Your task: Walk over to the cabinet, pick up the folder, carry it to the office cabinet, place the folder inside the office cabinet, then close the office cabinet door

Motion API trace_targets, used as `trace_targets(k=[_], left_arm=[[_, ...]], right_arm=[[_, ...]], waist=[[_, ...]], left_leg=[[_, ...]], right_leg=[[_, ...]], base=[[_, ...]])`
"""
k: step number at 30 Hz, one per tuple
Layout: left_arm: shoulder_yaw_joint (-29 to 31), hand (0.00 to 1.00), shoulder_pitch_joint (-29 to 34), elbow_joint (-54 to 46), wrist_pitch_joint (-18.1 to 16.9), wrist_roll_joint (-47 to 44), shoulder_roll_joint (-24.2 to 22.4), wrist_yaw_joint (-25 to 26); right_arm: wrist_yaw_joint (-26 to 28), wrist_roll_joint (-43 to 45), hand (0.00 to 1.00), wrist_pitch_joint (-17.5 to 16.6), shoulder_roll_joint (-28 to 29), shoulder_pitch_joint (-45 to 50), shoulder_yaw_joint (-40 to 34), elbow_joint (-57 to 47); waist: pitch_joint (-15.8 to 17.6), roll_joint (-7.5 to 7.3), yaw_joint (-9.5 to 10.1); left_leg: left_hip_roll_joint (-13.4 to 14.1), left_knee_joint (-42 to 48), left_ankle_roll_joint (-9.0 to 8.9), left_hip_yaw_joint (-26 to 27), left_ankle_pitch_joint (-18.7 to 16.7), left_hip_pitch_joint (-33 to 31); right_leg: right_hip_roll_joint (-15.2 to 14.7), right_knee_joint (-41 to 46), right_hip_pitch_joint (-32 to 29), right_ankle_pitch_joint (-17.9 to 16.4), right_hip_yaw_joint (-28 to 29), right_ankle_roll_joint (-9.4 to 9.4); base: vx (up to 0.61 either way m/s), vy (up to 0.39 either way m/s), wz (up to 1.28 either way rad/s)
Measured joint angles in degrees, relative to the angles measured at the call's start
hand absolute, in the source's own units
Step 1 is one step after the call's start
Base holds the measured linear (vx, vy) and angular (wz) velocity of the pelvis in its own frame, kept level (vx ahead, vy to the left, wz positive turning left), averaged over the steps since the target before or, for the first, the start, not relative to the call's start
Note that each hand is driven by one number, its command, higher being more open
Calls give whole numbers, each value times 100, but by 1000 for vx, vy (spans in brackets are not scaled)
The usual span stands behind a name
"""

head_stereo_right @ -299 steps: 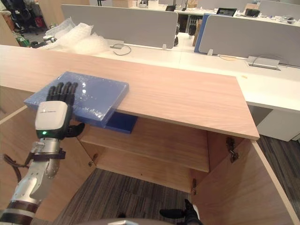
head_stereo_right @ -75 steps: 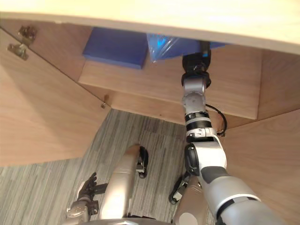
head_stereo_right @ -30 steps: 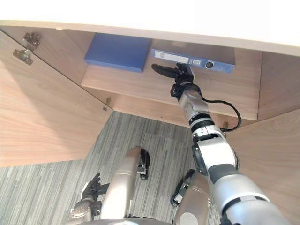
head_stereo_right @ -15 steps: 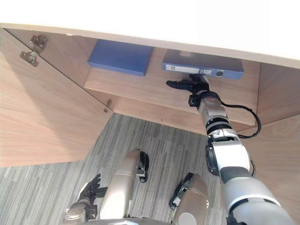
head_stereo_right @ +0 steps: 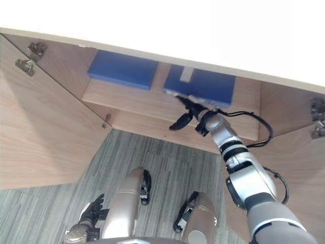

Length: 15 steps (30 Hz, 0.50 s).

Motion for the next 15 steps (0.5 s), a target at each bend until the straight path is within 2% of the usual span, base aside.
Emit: trace_targets(k=[9, 15], left_arm=[[-293, 100, -4, 196, -47, -9, 63, -212], [-290, 100, -2, 341, -54, -6, 49, -203]], right_arm=[[267, 62, 100, -295, -674, 327, 637, -569], [326, 56, 100, -311, -703, 526, 824, -575]], waist=[[55, -173, 17], [45, -200, 90]], left_leg=[[-34, -103, -2, 72, -18, 141], [27, -435, -4, 136, -14, 574]], right_leg=[[-28, -203, 159, 77, -8, 70], [76, -679, 592, 240, -75, 113]], base=[[23, -1, 1], [51, -21, -4]])
